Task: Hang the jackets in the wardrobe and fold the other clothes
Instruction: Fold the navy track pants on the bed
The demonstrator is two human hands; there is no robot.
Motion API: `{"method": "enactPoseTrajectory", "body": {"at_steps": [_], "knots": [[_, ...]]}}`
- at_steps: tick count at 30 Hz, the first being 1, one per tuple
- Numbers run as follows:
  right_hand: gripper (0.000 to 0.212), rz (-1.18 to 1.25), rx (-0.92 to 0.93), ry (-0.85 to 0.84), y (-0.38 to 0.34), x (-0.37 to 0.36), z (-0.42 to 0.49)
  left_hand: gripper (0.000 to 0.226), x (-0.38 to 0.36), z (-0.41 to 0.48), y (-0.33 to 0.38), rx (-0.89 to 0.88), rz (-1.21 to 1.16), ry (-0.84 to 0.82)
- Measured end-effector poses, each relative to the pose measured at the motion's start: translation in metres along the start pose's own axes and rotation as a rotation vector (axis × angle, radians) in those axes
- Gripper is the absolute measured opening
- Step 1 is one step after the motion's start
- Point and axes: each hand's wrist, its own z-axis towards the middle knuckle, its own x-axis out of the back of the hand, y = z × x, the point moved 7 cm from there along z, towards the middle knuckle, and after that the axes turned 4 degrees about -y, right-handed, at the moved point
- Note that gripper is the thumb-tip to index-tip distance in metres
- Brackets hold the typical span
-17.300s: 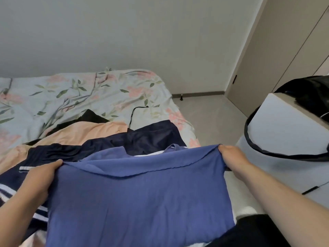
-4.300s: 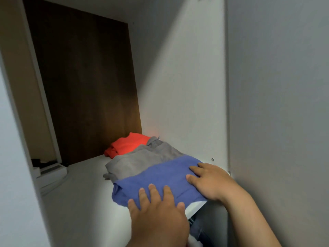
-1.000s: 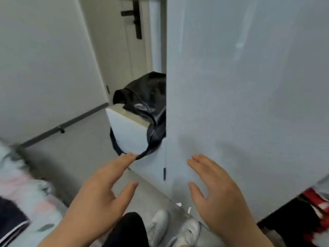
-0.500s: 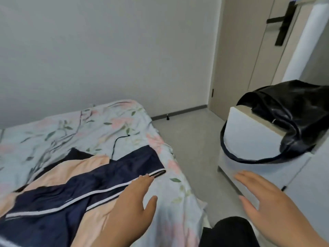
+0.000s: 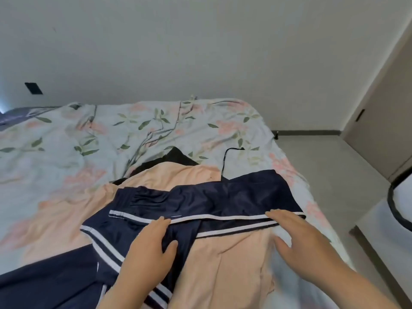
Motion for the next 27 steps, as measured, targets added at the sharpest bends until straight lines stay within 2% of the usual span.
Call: {"method": "enactPoseTrajectory", "body": {"at_steps": [2,6,10,12,15,18,20,23,26,27], "knots": [[0.054,0.014,0.023,-0.055,-0.012,-0.026,0.025,0.063,0.002,0.012,-0.033,0.081,0.033,0.000],[0.055,0.013,0.065,-0.204,-0.030,-0.075,0.057,0.068,-0.009,0.041,-0.072,0.098,0.118,-0.036],[0.057,-0.024,0.094,-0.286,-0.037,-0.112,0.082,0.051,-0.015,0.063,-0.076,0.053,0.199,0.169],[0.057,-0.062,0.097,-0.299,-0.042,-0.127,0.093,0.044,-0.018,0.066,-0.074,0.035,0.227,0.257],[0.052,-0.160,0.118,-0.278,-0.052,-0.142,0.109,0.043,-0.022,0.069,-0.076,0.034,0.244,0.293],[0.033,-0.230,0.070,-0.181,-0.055,-0.141,0.120,0.040,-0.023,0.069,-0.076,0.020,0.245,0.296],[0.027,-0.260,0.034,-0.143,-0.052,-0.138,0.120,0.036,-0.018,0.064,-0.067,-0.045,0.238,0.337],[0.029,-0.263,0.001,-0.133,-0.038,-0.127,0.104,0.028,-0.015,0.049,-0.043,-0.199,0.289,0.366],[0.024,-0.274,0.004,-0.197,-0.013,-0.117,0.077,0.015,-0.027,0.023,-0.013,-0.363,0.293,0.281],[0.023,-0.268,0.011,-0.225,-0.004,-0.115,0.065,0.012,-0.036,0.013,-0.002,-0.400,0.275,0.205]]}}
